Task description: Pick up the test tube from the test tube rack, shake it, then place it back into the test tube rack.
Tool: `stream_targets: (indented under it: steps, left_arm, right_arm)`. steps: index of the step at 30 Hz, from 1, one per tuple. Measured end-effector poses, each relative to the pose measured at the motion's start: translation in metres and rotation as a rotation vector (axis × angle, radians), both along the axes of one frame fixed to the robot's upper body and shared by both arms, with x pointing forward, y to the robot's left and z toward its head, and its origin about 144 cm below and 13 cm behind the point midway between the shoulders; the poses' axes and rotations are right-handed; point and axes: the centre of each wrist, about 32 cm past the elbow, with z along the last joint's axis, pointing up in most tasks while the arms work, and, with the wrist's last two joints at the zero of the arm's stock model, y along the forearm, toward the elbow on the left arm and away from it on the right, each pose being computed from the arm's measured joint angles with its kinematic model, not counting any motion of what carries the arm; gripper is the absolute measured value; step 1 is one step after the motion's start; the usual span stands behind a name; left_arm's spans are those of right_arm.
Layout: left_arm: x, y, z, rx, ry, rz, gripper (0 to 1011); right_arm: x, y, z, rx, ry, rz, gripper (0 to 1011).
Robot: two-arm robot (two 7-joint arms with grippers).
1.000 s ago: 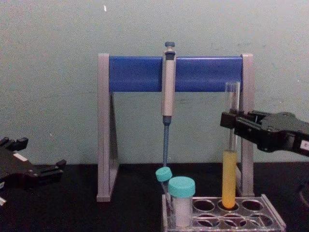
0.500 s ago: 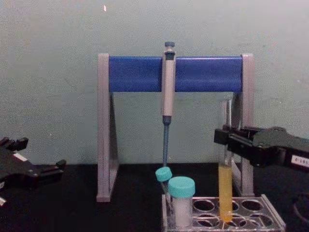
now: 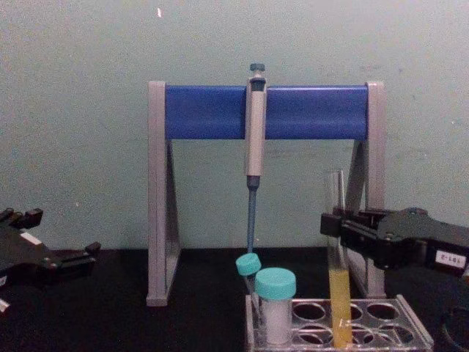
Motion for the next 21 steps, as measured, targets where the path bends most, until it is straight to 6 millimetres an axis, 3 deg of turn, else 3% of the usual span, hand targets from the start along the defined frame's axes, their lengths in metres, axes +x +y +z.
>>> stream_targets:
  steps: [21]
  left_arm:
    - [0.0,0.0,0.0,0.0,0.0,0.0,1001]
  right_arm:
    - [0.0014,0.0012,-0.0035,-0.024,0.03,0.004,229]
